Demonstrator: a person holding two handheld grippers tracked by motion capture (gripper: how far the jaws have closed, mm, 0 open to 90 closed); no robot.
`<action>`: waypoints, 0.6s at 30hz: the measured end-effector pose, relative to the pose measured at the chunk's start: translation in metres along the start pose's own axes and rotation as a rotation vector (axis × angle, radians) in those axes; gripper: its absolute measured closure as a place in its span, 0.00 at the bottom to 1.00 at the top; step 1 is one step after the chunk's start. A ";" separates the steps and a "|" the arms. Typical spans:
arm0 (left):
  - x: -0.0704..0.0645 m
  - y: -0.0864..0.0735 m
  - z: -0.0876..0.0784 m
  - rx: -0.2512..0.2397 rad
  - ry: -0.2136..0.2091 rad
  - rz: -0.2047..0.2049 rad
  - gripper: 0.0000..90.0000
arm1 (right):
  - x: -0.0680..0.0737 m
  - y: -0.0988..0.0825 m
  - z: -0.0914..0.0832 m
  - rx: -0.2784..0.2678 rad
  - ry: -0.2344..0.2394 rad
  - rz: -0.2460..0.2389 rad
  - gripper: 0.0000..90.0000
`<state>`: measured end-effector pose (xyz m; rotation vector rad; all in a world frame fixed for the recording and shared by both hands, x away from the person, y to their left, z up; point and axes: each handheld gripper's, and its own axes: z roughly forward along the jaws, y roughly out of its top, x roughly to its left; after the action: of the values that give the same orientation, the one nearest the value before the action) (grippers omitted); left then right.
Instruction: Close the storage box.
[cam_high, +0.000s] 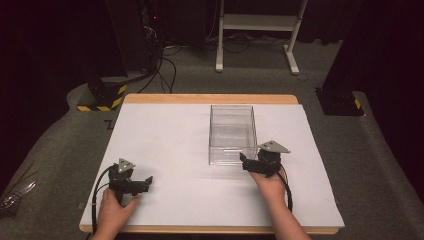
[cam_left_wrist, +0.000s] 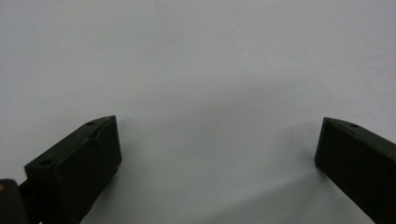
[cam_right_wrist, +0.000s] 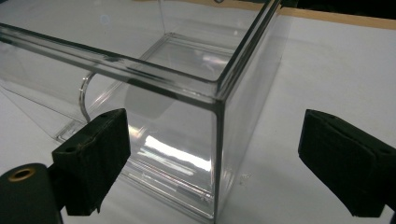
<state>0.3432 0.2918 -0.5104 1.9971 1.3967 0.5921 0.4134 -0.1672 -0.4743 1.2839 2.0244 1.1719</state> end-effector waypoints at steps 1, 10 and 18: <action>0.000 0.000 0.000 0.001 -0.001 -0.002 0.01 | 0.000 0.000 0.001 -0.001 -0.001 0.000 0.10; 0.000 0.000 0.000 0.001 -0.001 -0.001 0.01 | -0.004 0.002 0.005 0.001 -0.024 0.013 0.10; 0.000 0.000 0.000 0.001 -0.001 -0.001 0.01 | -0.007 0.001 0.006 0.009 -0.021 0.024 0.11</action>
<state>0.3431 0.2917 -0.5104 1.9967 1.3978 0.5898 0.4216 -0.1704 -0.4765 1.3225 2.0070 1.1564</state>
